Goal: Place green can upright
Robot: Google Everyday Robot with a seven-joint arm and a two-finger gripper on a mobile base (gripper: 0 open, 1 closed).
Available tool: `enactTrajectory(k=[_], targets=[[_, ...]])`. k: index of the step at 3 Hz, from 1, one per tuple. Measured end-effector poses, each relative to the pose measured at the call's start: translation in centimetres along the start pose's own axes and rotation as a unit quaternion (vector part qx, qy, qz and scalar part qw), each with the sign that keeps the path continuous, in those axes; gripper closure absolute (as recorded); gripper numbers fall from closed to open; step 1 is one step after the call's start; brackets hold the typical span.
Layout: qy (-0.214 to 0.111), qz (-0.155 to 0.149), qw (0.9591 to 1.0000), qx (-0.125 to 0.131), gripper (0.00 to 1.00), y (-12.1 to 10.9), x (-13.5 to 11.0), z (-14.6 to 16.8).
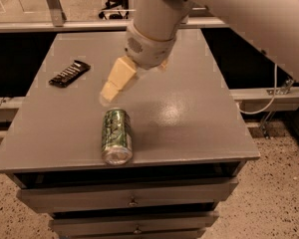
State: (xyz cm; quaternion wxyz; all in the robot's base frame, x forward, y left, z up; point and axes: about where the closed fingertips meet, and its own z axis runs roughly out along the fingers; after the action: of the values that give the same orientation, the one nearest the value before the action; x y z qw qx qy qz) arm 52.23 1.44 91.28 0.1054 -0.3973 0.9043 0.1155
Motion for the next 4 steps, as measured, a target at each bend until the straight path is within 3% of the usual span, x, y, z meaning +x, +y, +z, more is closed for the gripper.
enactTrajectory(k=[1, 2, 4], targets=[[0.03, 0.1, 0.9945, -0.006, 0.0, 1.3, -0.2, 2.9], [0.036, 0.169, 0.9849, -0.003, 0.0, 1.5, 0.9, 3.8], [0.039, 0.251, 0.9666, 0.036, 0.0, 2.6, 2.1, 4.7]])
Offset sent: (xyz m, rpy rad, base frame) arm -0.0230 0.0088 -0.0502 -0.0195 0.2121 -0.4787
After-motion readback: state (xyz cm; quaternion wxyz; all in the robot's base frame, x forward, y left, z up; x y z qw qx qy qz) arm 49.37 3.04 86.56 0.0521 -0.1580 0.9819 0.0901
